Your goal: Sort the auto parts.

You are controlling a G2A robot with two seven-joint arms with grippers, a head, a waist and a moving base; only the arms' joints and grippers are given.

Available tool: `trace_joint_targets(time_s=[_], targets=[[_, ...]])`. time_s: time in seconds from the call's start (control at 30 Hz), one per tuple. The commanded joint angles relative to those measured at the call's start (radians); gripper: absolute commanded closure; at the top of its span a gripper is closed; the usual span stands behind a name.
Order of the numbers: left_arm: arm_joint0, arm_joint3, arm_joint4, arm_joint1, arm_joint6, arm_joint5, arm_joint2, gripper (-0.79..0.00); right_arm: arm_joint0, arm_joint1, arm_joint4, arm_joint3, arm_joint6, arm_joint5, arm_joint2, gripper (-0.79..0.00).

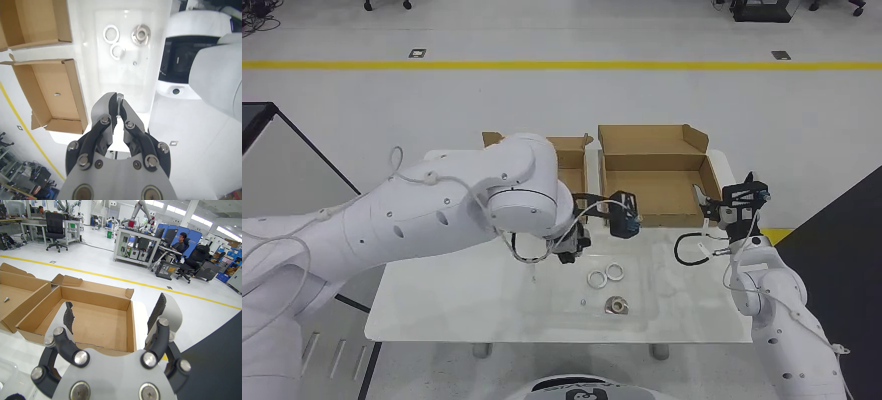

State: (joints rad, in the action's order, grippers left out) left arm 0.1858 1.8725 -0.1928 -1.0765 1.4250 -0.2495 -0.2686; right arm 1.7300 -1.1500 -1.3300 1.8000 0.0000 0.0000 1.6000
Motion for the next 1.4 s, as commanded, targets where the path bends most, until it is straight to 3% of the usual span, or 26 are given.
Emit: trace_joint_targets(time_s=[0.0,0.33,0.47,0.6,0.7,0.87,1.07,1.37], targets=[[-0.001,0.010,0.008,0.009,-0.034,0.015,-0.044,0.000,0.000,0.000,0.000,0.000,0.000,0.000,0.000,-0.785],[0.103,-0.036,0.216,0.075,-0.276,-0.063,-0.306,0.000,0.000,0.000,0.000,0.000,0.000,0.000,0.000,-0.785],[0.190,-0.060,0.346,0.098,-0.410,-0.180,-0.414,0.000,0.000,0.000,0.000,0.000,0.000,0.000,0.000,-0.785],[0.268,-0.066,0.503,0.107,-0.504,-0.370,-0.484,0.000,0.000,0.000,0.000,0.000,0.000,0.000,0.000,-0.785],[0.306,-0.080,0.642,0.103,-0.534,-0.516,-0.500,0.000,0.000,0.000,0.000,0.000,0.000,0.000,0.000,-0.785],[0.322,-0.123,0.818,0.089,-0.529,-0.675,-0.491,0.000,0.000,0.000,0.000,0.000,0.000,0.000,0.000,-0.785],[0.317,-0.114,0.920,0.071,-0.617,-0.763,-0.453,0.000,0.000,0.000,0.000,0.000,0.000,0.000,0.000,-0.785],[0.364,-0.062,1.056,0.034,-0.617,-0.763,-0.501,0.000,0.000,0.000,0.000,0.000,0.000,0.000,0.000,-0.785]])
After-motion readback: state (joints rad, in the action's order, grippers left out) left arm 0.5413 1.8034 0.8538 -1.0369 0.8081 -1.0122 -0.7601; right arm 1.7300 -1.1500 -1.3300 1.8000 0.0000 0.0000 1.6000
